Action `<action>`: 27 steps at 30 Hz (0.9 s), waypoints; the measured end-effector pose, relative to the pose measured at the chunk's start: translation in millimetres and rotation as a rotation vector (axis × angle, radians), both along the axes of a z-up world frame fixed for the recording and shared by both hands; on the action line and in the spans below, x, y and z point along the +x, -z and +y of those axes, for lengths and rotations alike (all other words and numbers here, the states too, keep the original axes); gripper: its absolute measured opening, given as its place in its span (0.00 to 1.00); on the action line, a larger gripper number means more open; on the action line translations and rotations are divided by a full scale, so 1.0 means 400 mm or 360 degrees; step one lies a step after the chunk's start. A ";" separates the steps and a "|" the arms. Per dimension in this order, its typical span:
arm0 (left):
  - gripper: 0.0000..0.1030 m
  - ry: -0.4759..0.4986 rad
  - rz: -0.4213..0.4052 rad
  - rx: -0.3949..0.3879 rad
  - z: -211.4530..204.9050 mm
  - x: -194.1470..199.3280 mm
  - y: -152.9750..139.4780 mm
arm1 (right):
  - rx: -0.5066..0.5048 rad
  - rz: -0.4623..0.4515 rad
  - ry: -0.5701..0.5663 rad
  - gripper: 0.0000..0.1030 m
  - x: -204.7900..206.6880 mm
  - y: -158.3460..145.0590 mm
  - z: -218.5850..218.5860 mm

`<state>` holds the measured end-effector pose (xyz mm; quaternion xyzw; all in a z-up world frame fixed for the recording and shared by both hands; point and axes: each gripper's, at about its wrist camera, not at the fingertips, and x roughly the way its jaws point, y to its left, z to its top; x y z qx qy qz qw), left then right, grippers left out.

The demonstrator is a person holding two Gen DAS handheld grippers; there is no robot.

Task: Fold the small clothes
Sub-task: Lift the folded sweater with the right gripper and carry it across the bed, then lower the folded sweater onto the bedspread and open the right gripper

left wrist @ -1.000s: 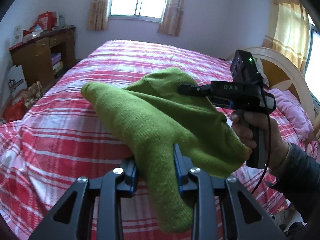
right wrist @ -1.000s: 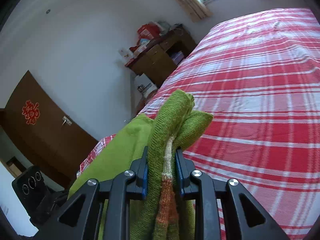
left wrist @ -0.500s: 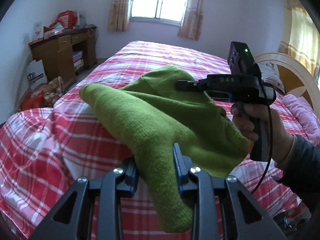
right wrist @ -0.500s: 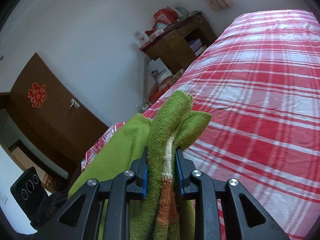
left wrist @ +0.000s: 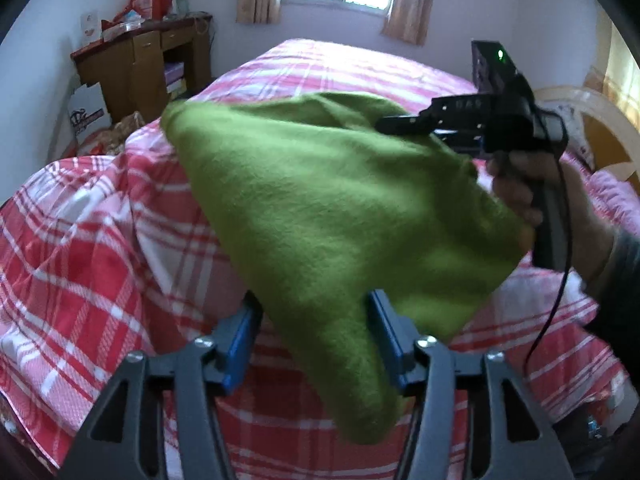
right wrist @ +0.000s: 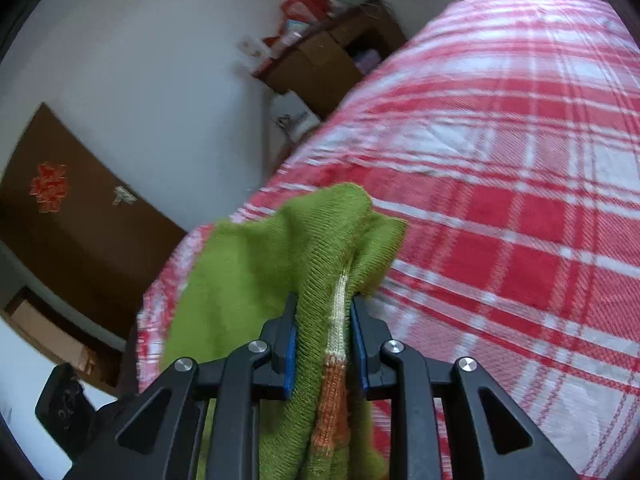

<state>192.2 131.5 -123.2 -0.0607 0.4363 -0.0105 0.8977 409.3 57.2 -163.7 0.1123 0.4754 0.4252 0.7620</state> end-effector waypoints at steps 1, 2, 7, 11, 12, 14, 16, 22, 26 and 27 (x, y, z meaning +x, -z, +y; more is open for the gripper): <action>0.61 -0.0006 -0.0003 0.0008 0.001 -0.003 0.002 | -0.0027 0.0013 0.0011 0.25 0.002 0.009 0.002; 0.61 -0.0013 -0.0012 -0.0001 0.000 -0.009 -0.001 | -0.0054 0.0018 0.0030 0.29 0.003 0.015 0.001; 0.65 -0.0089 -0.0151 0.0063 -0.003 -0.056 -0.074 | -0.0144 -0.0118 0.0198 0.36 -0.047 -0.057 -0.042; 0.88 -0.0175 -0.0374 0.0092 -0.003 -0.116 -0.178 | -0.0227 -0.0412 0.0317 0.53 -0.175 -0.179 -0.087; 0.89 -0.0179 -0.0415 0.0090 -0.005 -0.129 -0.197 | -0.0215 -0.0502 0.0346 0.57 -0.224 -0.214 -0.105; 0.93 -0.0190 -0.0509 0.0078 -0.006 -0.157 -0.243 | -0.0166 -0.0621 0.0369 0.63 -0.296 -0.259 -0.130; 0.94 -0.0196 -0.0569 0.0068 -0.005 -0.166 -0.271 | -0.0141 -0.0721 0.0360 0.63 -0.365 -0.296 -0.141; 0.96 -0.0217 -0.0692 0.0072 -0.002 -0.197 -0.338 | -0.0139 -0.0850 0.0315 0.63 -0.481 -0.348 -0.139; 0.98 -0.0236 -0.0749 0.0080 0.011 -0.209 -0.355 | -0.0135 -0.0871 0.0303 0.63 -0.514 -0.359 -0.144; 0.98 -0.0240 -0.0753 0.0077 0.018 -0.207 -0.356 | -0.0132 -0.0877 0.0302 0.63 -0.520 -0.365 -0.145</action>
